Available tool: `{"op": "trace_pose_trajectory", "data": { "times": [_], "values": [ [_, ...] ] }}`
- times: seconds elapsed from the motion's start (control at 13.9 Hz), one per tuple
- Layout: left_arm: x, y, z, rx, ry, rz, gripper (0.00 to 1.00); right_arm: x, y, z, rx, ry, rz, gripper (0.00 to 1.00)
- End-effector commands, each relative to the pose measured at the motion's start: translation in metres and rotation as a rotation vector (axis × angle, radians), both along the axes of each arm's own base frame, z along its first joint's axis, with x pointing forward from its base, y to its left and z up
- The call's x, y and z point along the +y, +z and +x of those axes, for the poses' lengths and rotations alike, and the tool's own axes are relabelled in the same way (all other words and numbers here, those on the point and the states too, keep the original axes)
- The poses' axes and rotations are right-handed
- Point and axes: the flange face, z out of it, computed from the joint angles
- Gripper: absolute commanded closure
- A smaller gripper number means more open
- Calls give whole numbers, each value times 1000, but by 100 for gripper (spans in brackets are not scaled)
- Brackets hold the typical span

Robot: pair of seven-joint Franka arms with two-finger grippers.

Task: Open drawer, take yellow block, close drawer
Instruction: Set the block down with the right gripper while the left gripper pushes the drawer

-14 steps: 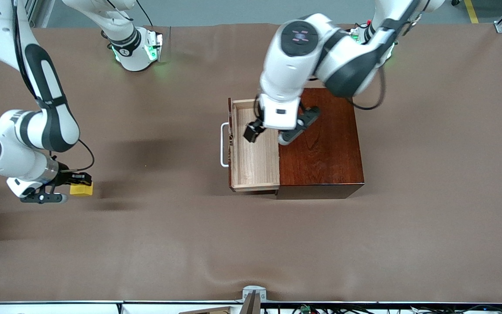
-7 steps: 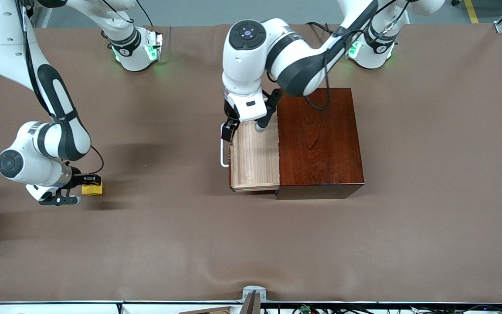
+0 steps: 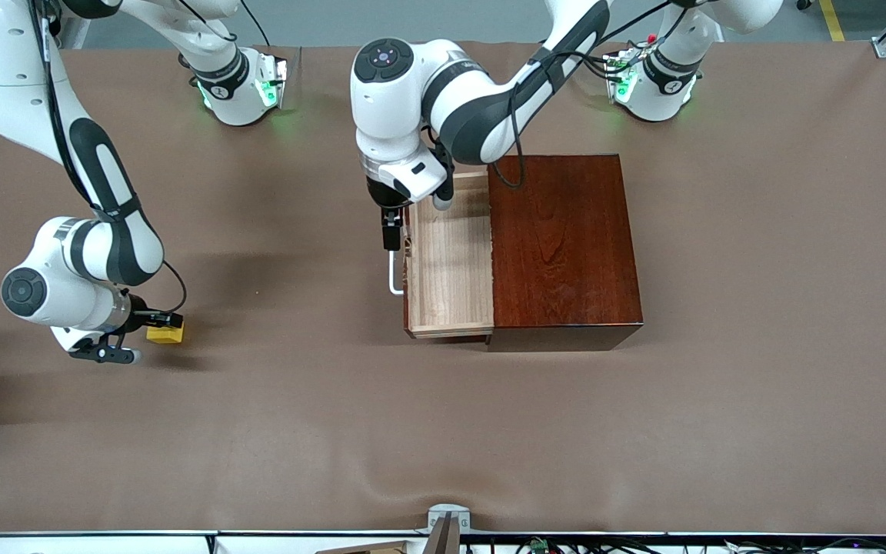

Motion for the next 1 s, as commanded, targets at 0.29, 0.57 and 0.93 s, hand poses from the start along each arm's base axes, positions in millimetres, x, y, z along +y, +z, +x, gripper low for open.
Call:
{"op": "trace_pose_trajectory", "data": {
  "times": [0.29,0.57,0.93],
  "values": [
    [-23,-36,23,2,50,-97,0,9,160,25,73,-8,27,0],
    [-19,-53,29,80,-34,-132,0,14,279,1,53,10,30,0],
    [-3,-78,43,98,-19,-70,0,28,395,-59,-17,20,19,0]
  ]
}}
